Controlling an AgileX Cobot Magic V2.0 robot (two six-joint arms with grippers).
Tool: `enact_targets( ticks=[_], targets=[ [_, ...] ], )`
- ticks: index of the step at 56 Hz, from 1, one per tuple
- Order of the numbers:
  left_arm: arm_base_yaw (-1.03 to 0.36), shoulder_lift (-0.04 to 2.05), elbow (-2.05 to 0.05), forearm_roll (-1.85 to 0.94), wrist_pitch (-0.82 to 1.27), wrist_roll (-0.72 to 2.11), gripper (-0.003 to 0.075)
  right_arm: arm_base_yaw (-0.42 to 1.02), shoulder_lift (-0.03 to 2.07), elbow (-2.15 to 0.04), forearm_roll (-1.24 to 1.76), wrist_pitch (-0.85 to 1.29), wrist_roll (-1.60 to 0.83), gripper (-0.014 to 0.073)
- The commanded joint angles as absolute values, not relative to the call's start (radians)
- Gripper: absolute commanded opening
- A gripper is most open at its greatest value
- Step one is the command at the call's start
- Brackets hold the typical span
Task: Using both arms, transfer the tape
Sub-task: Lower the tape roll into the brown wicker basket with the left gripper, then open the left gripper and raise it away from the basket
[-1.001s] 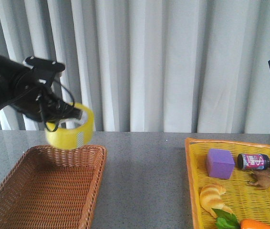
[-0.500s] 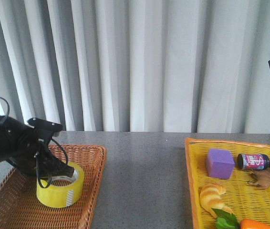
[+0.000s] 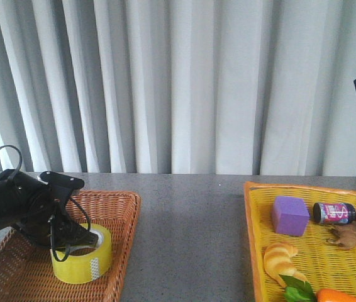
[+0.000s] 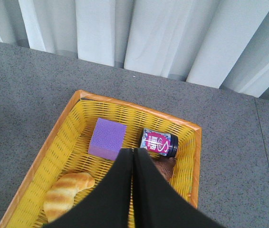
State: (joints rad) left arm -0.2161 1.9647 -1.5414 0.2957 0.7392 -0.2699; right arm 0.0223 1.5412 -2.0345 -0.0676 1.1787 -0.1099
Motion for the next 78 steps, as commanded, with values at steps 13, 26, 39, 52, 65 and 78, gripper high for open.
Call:
enact_targets(
  ticks=[13,26,39,52,65,78],
  targets=[
    [-0.217,1.951,-1.563,0.327,0.675,-0.278,0.0134,0.013,1.507,-2.062,-0.075,1.117,-0.111,-0.0007],
    [-0.212,1.951,-1.563,0.381,0.655,-0.278,0.0321,0.013,1.507,-2.062,-0.075,1.117,-0.111,-0.0007],
    [-0.206,1.951,-1.563,0.526,0.695,-0.402,0.0613,0.013,1.507,-2.062,-0.075,1.117,-0.111,-0.0007],
    [-0.209,1.932,-1.567,0.572,0.688,-0.458,0.0720,0.013,1.507,-2.062,-0.075,1.117,-0.111,-0.0007],
    [-0.213,1.825,-1.567,0.526,0.585,-0.455,0.0664,0.013,1.507,-2.062,-0.075,1.117,-0.111,-0.0007],
    [-0.213,1.652,-1.567,0.411,0.470,-0.450,0.0518,0.013,1.507,-2.062,-0.075,1.117,-0.111,-0.0007]
  ],
)
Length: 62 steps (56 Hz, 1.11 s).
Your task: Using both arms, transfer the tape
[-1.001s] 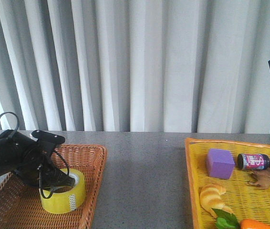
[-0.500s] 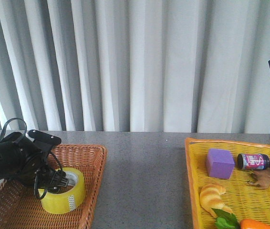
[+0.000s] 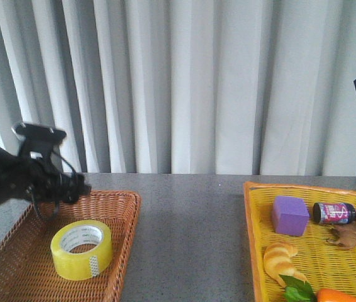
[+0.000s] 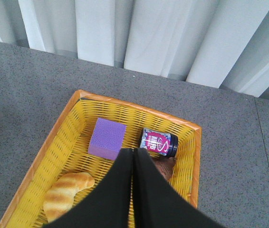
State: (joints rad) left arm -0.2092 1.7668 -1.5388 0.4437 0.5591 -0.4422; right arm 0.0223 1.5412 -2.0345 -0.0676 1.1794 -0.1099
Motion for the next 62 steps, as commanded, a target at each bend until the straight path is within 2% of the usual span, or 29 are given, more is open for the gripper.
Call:
enact_targets(
  ticks=[1,8,21,40,62],
  targets=[
    [-0.213,1.642,-1.567,0.408,0.467,-0.450,0.0507,0.013,1.507,-2.062,-0.075,1.117,-0.111,-0.0007],
    [-0.213,1.549,-1.567,0.391,0.460,-0.450,0.0382,0.013,1.507,-2.062,-0.075,1.117,-0.111,-0.0007],
    [-0.213,1.373,-1.567,0.388,0.508,-0.448,-0.0011,0.013,1.507,-2.062,-0.075,1.117,-0.111,-0.0007],
    [-0.213,1.201,-1.567,0.360,0.549,-0.416,-0.0006,0.013,1.507,-2.062,-0.075,1.117,-0.111,-0.0007],
    [-0.213,1.179,-1.563,0.360,0.552,-0.416,-0.0006,0.013,1.507,-2.062,-0.075,1.117,-0.111,-0.0007]
  ],
)
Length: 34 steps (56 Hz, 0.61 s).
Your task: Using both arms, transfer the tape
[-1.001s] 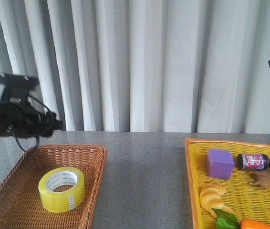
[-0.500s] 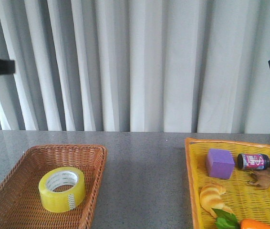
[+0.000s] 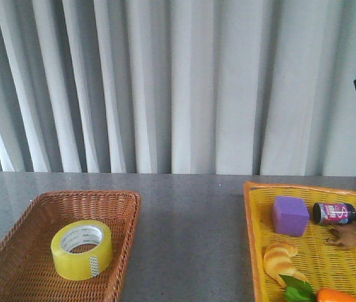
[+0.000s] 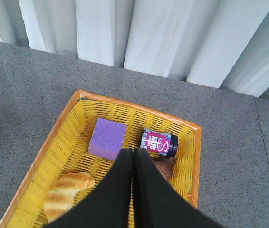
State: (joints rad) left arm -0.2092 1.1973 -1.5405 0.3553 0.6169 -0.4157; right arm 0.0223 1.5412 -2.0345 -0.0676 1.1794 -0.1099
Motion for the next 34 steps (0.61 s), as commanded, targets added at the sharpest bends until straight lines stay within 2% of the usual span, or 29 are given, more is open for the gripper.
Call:
enact_targets(
  ticks=[1,22,34],
  targets=[
    [-0.213,1.179,-1.563,0.360,0.552,-0.416,-0.0006,0.013,1.507,-2.062,-0.075,1.117,-0.111,-0.0007],
    [-0.211,1.184,-1.563,0.372,0.559,-0.392,-0.0006,0.013,1.507,-2.062,-0.075,1.117,-0.111,-0.0007],
    [-0.209,1.114,-1.563,0.327,0.724,-0.280,-0.0006,0.013,1.507,-2.062,-0.075,1.117,-0.111,-0.0007]
  ],
)
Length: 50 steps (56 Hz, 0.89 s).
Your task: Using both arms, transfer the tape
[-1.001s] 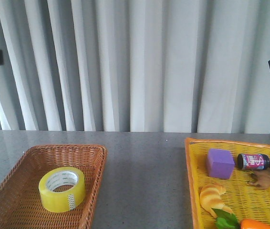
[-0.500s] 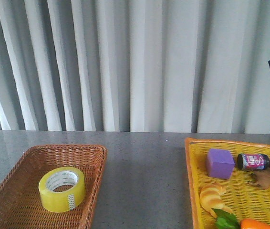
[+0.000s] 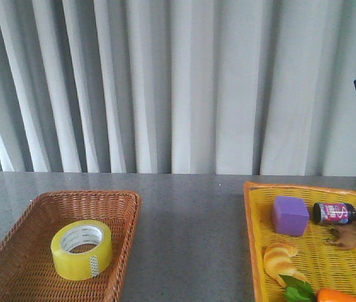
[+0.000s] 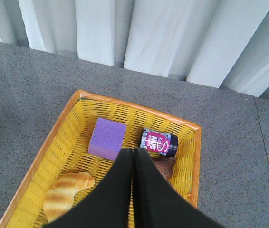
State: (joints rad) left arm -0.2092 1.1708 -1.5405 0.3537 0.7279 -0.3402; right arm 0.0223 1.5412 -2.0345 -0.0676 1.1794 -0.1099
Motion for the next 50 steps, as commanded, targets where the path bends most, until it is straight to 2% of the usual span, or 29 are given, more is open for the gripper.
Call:
enact_targets(
  ticks=[1,9,16,27,39,50],
  targets=[
    [-0.209,1.106,-1.563,0.320,0.731,-0.258,-0.0006,0.013,1.507,-2.062,-0.075,1.117,-0.111,-0.0007],
    [-0.209,1.061,-1.557,0.195,0.757,-0.097,-0.0006,0.013,1.507,-2.062,-0.075,1.117,-0.111,-0.0007],
    [-0.209,0.992,-1.450,0.116,0.603,-0.015,-0.0006,0.013,1.507,-2.062,-0.075,1.117,-0.111,-0.0007],
    [-0.209,0.824,-1.103,0.045,0.236,-0.016,-0.0006,0.013,1.507,-2.062,-0.075,1.117,-0.111,-0.0007],
    [-0.209,0.623,-0.732,-0.016,0.074,-0.016,-0.0006,0.013,1.507,-2.062,-0.075,1.117,-0.111,-0.0007],
    [-0.209,0.355,-0.350,-0.017,-0.083,-0.016,-0.0006,0.013,1.507,-2.062,-0.075,1.117,-0.111,-0.0007]
  ],
)
